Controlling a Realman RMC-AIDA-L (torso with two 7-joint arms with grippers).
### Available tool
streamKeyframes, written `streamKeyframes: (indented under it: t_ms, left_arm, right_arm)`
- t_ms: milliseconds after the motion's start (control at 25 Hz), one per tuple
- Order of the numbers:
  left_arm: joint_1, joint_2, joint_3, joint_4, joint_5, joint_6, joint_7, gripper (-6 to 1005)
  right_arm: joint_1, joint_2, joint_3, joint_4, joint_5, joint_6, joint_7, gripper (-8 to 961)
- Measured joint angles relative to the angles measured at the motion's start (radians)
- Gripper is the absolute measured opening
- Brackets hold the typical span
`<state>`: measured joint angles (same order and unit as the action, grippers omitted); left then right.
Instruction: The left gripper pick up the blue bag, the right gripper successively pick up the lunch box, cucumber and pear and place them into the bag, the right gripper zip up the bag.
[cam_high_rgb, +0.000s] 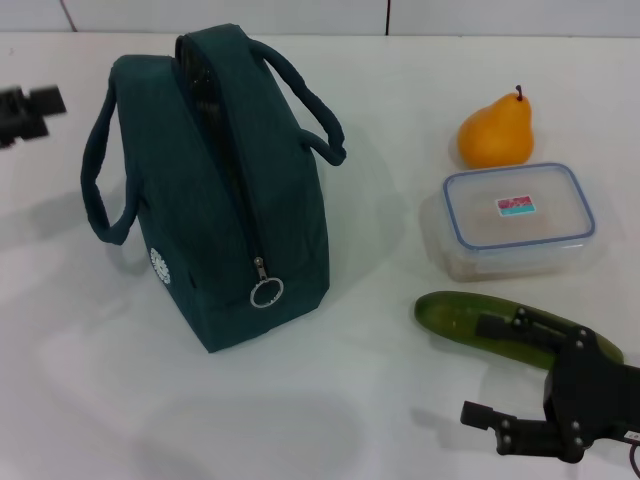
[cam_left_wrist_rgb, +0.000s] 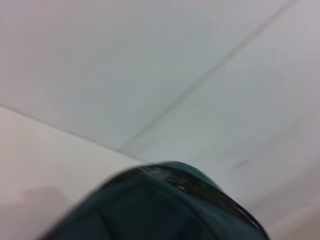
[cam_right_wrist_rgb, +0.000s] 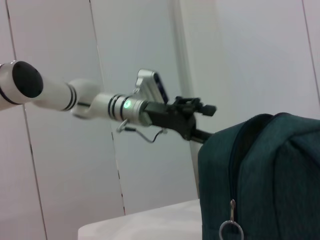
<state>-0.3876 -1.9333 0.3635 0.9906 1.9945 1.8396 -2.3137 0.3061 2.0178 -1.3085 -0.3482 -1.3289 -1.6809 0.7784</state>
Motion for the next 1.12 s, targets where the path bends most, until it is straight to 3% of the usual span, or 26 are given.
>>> streamKeyframes:
  t_ms: [160, 280, 360, 600, 800, 1120]
  left_arm:
    - [-0.056, -0.004, 0.039, 0.164, 0.105, -0.016, -0.176, 827]
    - [-0.079, 0.002, 0.139, 0.220, 0.125, -0.012, -0.270, 827]
    - [-0.089, 0.007, 0.196, 0.231, 0.125, -0.011, -0.311, 827]
    - [-0.109, 0.001, 0.257, 0.240, 0.162, -0.011, -0.368, 826]
    - [-0.131, -0.002, 0.265, 0.240, 0.162, -0.015, -0.386, 826]
    - [-0.186, -0.037, 0.277, 0.239, 0.228, -0.017, -0.396, 826]
  right_arm:
    - [0.001, 0.001, 0.000, 0.000, 0.009, -0.012, 0.001, 840]
    - [0.001, 0.001, 0.000, 0.000, 0.016, -0.014, 0.001, 838]
    - [0.000, 0.001, 0.000, 0.003, 0.022, -0.020, 0.001, 837]
    - [0.001, 0.001, 0.004, 0.009, 0.023, -0.040, 0.001, 833]
    - [0.001, 0.000, 0.002, 0.009, 0.024, -0.042, 0.001, 830]
    - [0.000, -0.001, 0.000, 0.011, 0.024, -0.042, 0.001, 824]
